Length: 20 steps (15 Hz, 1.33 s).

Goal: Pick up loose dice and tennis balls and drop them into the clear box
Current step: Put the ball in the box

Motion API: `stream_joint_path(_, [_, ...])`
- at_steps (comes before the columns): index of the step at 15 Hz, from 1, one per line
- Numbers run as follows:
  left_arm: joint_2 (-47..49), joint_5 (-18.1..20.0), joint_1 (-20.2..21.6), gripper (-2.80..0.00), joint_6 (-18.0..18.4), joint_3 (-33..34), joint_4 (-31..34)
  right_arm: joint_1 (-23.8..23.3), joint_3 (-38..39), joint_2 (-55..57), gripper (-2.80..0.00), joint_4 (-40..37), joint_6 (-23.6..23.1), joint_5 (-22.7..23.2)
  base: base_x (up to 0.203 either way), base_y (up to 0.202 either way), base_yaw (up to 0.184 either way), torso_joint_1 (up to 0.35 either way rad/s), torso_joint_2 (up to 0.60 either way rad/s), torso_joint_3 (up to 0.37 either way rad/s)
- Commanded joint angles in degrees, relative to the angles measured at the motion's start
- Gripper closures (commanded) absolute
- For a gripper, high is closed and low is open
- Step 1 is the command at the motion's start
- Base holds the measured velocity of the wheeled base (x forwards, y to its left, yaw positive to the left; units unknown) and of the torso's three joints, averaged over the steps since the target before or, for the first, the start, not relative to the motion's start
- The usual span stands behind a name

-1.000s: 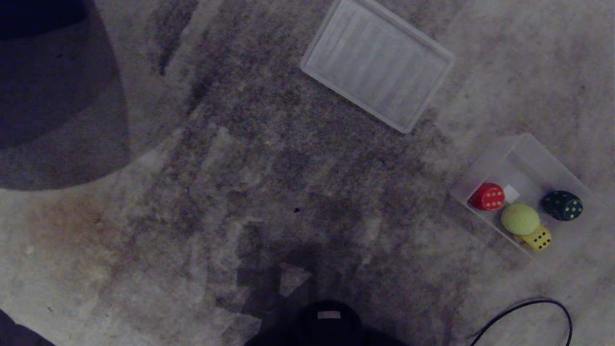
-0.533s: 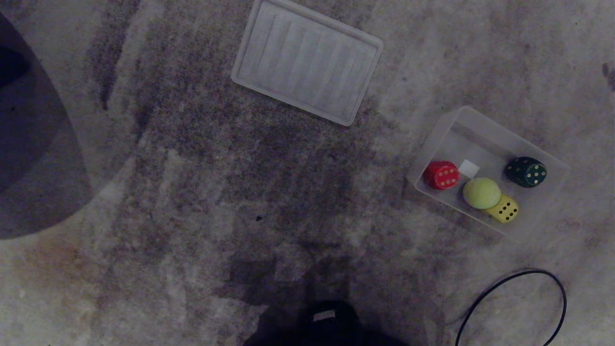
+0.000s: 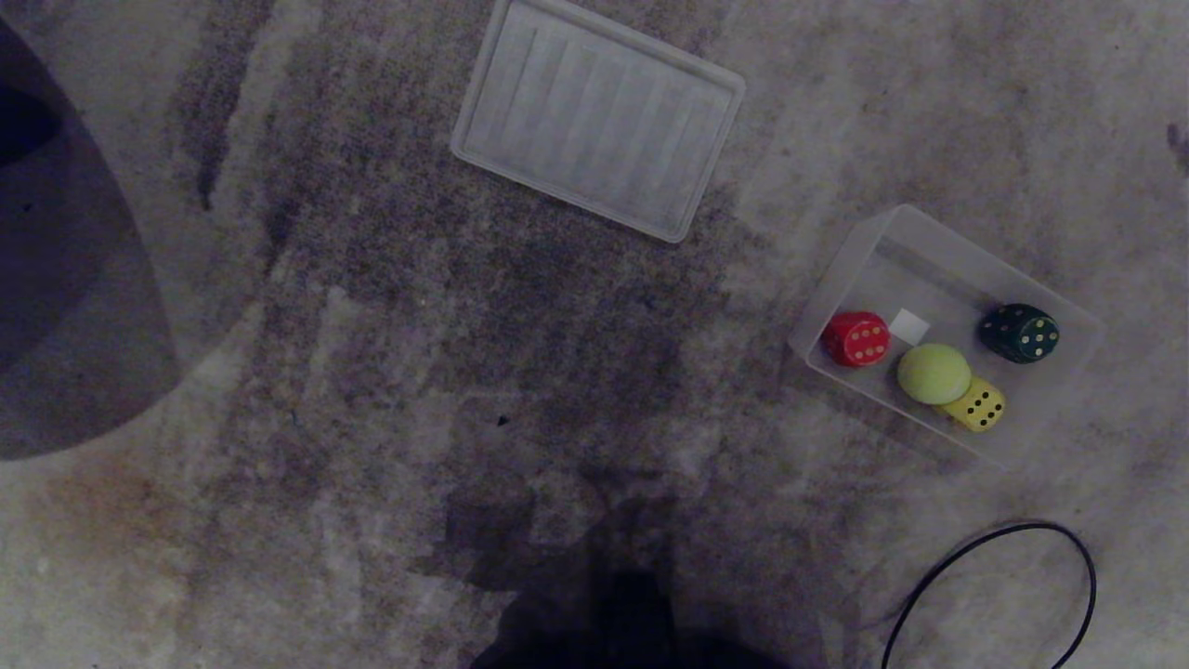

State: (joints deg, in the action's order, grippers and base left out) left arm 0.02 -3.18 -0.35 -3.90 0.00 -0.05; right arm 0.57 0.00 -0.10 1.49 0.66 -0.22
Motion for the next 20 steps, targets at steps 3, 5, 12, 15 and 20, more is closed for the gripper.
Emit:
stream_joint_path(3, [0.1,0.0,0.0,0.0,-0.1,0.1,0.0,-0.4,-7.7,2.9,0.0,-7.0,0.3,-1.5,0.0,0.0,0.0,0.0,0.0,0.0])
stream_joint_path(5, [0.1,-0.1,0.0,0.0,-0.1,0.1,0.0,-0.4,-14.2,12.1,0.0,-11.4,2.2,-2.3,0.0,0.0,0.0,0.0,0.0,0.0])
stream_joint_path(12, [0.1,-0.1,0.0,0.0,-0.1,0.1,0.0,-1.3,-21.3,51.3,0.0,7.9,10.9,-4.5,0.0,0.0,0.0,0.0,0.0,0.0])
stream_joint_path(15, [0.1,0.0,0.0,0.0,-0.1,0.1,0.0,-0.2,-23.7,67.6,0.0,20.2,17.0,-4.6,0.0,0.0,0.0,0.0,0.0,0.0])
stream_joint_path(20, [0.1,0.0,0.0,0.0,-0.1,0.1,0.0,3.4,-30.0,86.5,0.0,41.5,23.9,-4.7,0.0,0.0,0.0,0.0,0.0,0.0])
